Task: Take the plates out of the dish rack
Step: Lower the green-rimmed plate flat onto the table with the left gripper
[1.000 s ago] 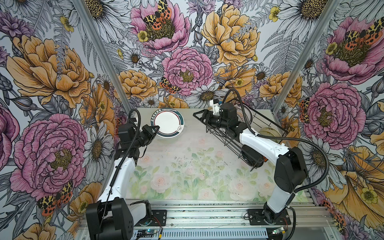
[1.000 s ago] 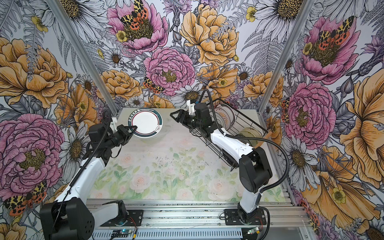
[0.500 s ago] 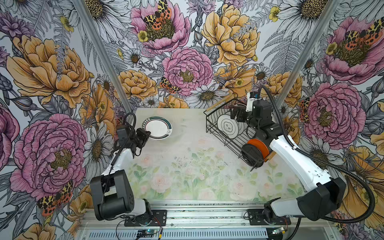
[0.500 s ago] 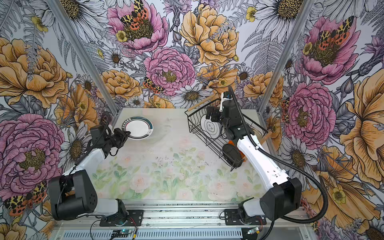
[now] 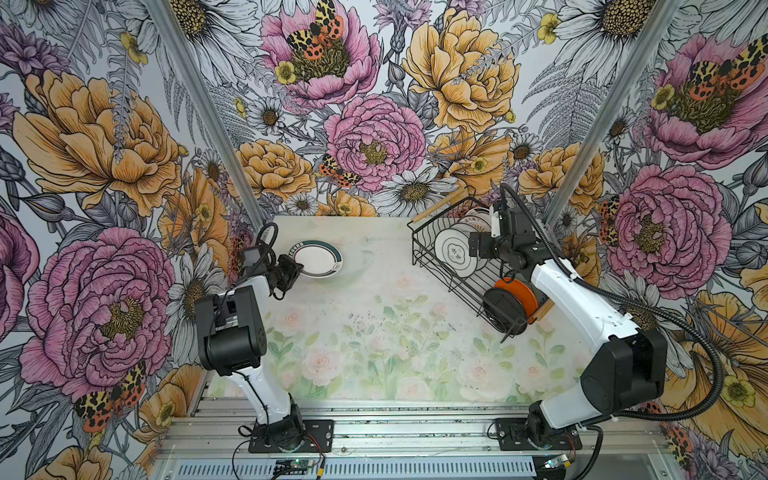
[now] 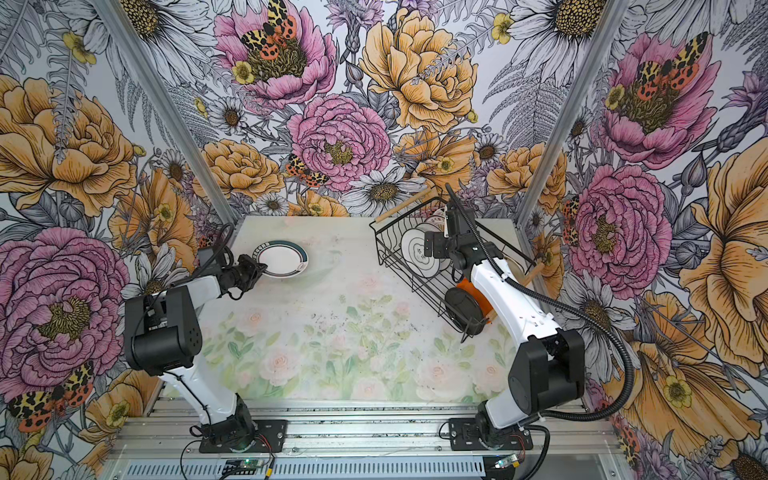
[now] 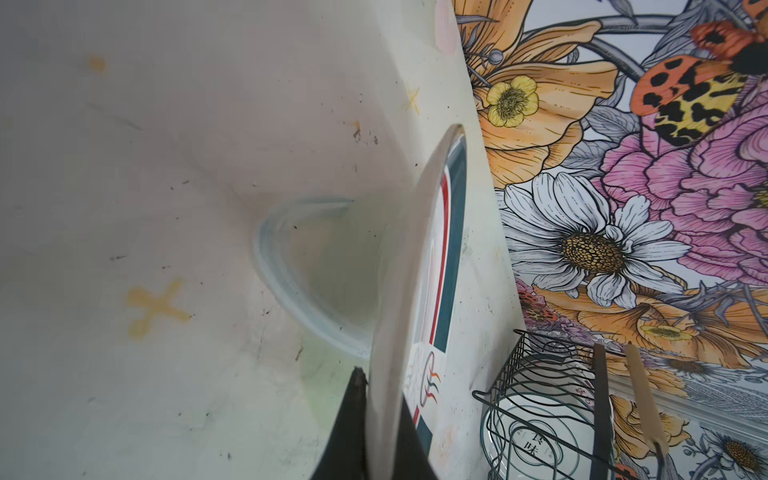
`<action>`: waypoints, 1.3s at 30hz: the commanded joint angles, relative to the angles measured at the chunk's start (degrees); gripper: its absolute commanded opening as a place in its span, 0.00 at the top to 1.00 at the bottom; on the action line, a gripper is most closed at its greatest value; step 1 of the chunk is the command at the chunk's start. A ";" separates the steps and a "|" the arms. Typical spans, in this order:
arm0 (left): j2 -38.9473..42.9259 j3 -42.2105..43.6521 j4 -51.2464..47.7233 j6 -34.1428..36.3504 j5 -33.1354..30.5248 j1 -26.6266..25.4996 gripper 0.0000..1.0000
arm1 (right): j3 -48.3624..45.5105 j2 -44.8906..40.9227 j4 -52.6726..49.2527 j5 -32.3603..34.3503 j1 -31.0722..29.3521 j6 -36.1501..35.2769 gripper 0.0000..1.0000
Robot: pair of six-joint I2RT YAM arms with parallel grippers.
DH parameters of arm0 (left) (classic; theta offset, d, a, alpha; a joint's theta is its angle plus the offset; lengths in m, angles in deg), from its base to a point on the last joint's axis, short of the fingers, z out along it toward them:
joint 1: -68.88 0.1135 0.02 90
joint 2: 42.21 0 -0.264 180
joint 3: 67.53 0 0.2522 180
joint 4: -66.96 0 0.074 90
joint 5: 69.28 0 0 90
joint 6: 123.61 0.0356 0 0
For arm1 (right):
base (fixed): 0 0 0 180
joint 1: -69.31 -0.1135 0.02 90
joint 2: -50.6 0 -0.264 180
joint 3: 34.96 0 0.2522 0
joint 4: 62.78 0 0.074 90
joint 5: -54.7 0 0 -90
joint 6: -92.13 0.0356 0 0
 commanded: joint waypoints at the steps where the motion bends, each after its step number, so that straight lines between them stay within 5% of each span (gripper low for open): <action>1: -2.55 -2.02 3.50 1.18 2.82 0.50 1.00 | 3.26 1.29 -3.64 -3.92 0.14 -3.52 0.01; 14: -6.90 -2.68 4.15 1.53 2.83 0.81 0.95 | 5.24 3.75 -6.58 -7.18 0.59 -4.57 0.01; 20: -7.60 -1.99 5.14 1.53 3.06 0.93 0.76 | 5.54 3.83 -7.16 -8.84 0.52 -7.46 0.01; 39: -6.36 -0.66 -0.69 5.73 0.19 2.42 0.42 | 5.90 2.95 -8.78 -9.36 0.59 -12.82 0.01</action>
